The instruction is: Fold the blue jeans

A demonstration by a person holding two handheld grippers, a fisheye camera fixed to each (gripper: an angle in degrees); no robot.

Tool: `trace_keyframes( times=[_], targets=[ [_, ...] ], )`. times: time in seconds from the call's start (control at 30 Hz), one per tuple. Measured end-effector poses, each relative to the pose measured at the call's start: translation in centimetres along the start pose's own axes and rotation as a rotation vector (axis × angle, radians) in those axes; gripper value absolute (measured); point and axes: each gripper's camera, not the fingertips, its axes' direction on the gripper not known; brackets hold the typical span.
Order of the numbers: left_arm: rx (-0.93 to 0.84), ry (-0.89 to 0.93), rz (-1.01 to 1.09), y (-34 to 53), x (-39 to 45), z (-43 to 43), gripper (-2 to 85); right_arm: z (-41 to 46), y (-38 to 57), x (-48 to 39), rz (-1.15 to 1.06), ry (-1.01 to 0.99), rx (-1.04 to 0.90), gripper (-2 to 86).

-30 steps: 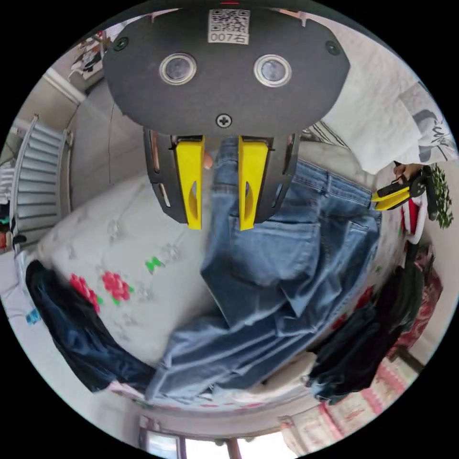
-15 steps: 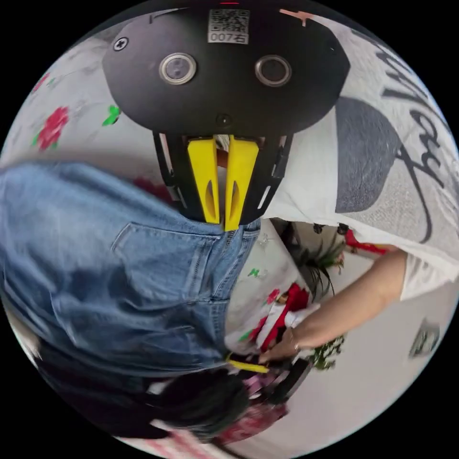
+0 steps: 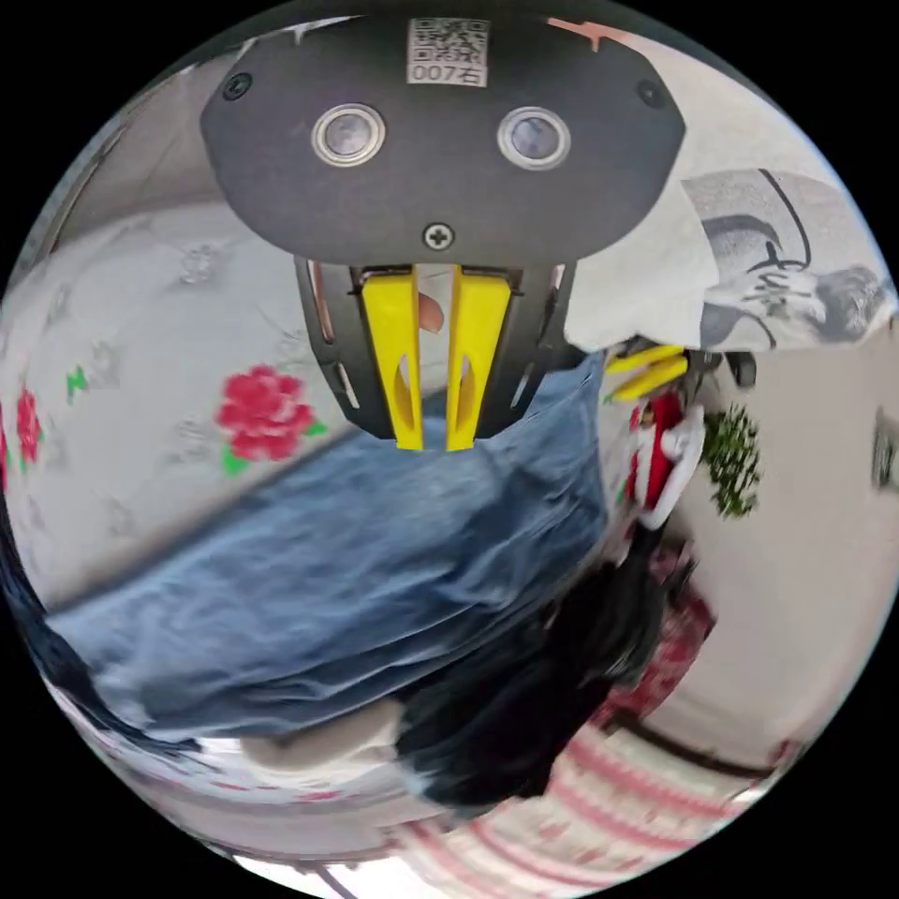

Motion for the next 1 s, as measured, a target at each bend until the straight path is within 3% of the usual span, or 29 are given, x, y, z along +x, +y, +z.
trace_keyframes(
  times=[0.1,0.17,0.2,0.4,0.57,0.67,0.8,1.0],
  targets=[
    [-0.088,0.060,0.021,-3.1,2.1,2.6,9.7,-3.9,-0.9,6.2,0.168,0.093,0.100,4.2],
    [-0.240,0.025,0.074,-5.1,3.5,5.5,8.0,-5.8,-1.7,9.1,0.233,0.116,0.132,4.7],
    [-0.220,0.007,0.077,-5.3,3.7,5.3,7.3,-6.7,-2.4,10.7,0.263,0.125,0.145,5.0],
    [-0.420,-0.222,0.110,-6.1,5.9,5.4,2.2,-9.5,-6.1,16.9,0.367,0.092,0.208,6.7],
    [-0.663,-0.404,-0.099,-2.3,3.0,3.4,-0.2,-8.7,-9.1,20.5,0.422,0.111,0.168,7.0],
    [-0.662,-0.399,-0.268,-1.0,0.9,0.9,-0.5,-6.9,-10.1,21.2,0.460,0.113,0.088,6.0],
    [-0.642,-0.351,-0.377,-0.9,-0.1,0.1,-0.5,-5.8,-9.2,18.1,0.328,0.341,0.103,1.9],
    [-0.687,-0.379,-0.279,-0.4,-0.3,1.0,-0.4,-5.9,-6.4,14.6,0.063,0.533,-0.091,0.1]
  ],
)
